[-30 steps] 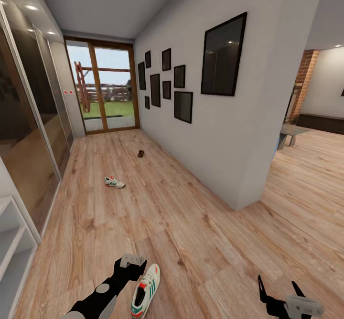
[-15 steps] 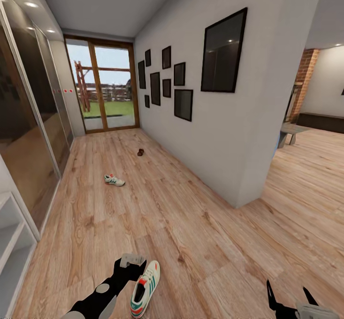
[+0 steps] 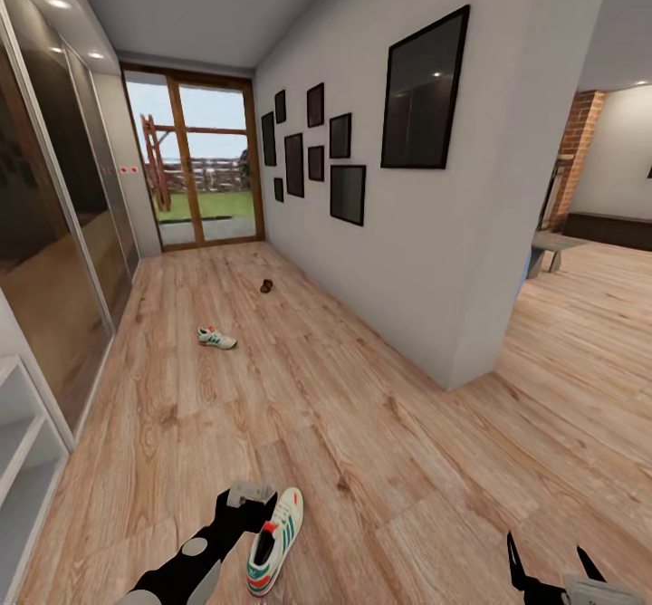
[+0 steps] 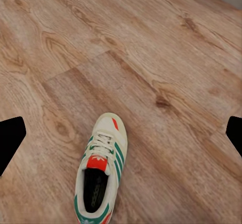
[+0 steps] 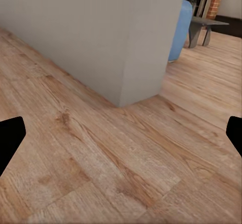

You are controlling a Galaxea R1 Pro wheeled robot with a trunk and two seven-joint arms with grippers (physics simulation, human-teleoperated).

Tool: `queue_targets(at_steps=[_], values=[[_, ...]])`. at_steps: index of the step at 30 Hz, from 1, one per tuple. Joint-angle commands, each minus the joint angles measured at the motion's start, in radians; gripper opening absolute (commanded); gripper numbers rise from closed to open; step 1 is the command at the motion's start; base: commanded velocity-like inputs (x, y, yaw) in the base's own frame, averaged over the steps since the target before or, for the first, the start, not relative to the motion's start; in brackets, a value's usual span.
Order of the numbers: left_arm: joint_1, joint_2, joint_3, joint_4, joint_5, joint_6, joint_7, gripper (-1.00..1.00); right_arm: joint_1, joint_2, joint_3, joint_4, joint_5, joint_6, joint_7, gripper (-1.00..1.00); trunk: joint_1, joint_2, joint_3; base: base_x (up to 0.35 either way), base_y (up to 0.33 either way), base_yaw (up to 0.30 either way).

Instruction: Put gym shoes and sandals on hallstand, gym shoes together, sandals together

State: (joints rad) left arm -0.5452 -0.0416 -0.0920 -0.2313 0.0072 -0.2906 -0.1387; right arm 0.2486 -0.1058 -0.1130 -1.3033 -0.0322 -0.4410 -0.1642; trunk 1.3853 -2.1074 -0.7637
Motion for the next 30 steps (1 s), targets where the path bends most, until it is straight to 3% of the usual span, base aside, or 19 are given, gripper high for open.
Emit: queue_targets(at_steps=[1,24,30], values=[[-0.001,0.000,-0.004,0.001,0.001,-0.004,0.001,1.00,0.001,0.000,0.001,-0.001,-0.003,-0.002,-0.002,1.00,0.004,-0.008,-0.004,0.000,0.000,0.000],[-0.001,0.001,-0.005,-0.001,0.003,-0.004,-0.002,1.00,-0.001,0.000,0.000,0.034,-0.003,-0.002,-0.003,1.00,0.092,-0.169,-0.076,0.000,0.000,0.000],[-0.001,0.001,-0.005,-0.001,0.003,-0.004,-0.002,1.00,-0.002,0.000,0.000,0.035,-0.003,-0.002,-0.003,1.00,0.092,-0.169,-0.076,0.000,0.000,0.000]])
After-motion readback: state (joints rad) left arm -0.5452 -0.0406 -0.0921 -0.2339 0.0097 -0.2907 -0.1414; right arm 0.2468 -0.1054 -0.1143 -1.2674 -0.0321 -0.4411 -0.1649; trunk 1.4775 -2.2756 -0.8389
